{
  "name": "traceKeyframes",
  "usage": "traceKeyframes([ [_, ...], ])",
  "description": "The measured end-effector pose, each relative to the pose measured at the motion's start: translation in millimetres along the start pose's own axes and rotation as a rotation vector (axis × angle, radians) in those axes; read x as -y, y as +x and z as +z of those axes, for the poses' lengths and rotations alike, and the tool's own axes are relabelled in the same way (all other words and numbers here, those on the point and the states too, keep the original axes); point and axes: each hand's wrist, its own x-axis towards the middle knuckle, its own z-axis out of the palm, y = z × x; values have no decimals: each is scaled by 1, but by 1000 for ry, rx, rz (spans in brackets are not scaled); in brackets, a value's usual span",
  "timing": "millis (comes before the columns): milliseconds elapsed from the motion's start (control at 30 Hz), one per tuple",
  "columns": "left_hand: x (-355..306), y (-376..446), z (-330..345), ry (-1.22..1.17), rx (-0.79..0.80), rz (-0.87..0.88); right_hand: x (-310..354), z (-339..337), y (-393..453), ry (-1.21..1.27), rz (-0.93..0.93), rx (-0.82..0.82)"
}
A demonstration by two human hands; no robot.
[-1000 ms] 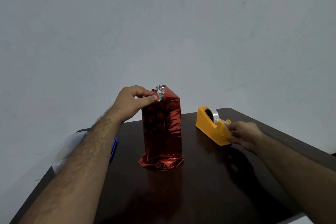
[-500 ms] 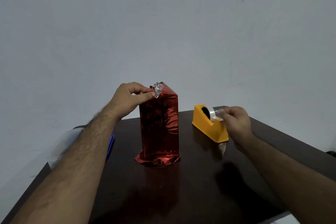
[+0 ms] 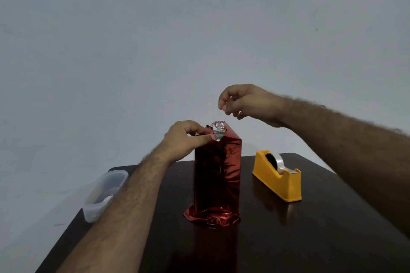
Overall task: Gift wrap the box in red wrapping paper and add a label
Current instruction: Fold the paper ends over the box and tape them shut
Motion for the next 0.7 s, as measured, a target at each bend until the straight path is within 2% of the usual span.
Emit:
traceKeyframes([
  [167,1,0,0,15,7,-23,19,15,33,-353,85,183],
  [300,0,0,-3,8,-7,-51,17,23,52,-554,107,192],
  [500,0,0,-7,-1,-16,-77,17,28,57,-626,84,100],
  [700,-1,1,-6,4,-3,-60,10,26,62,-552,236,191],
])
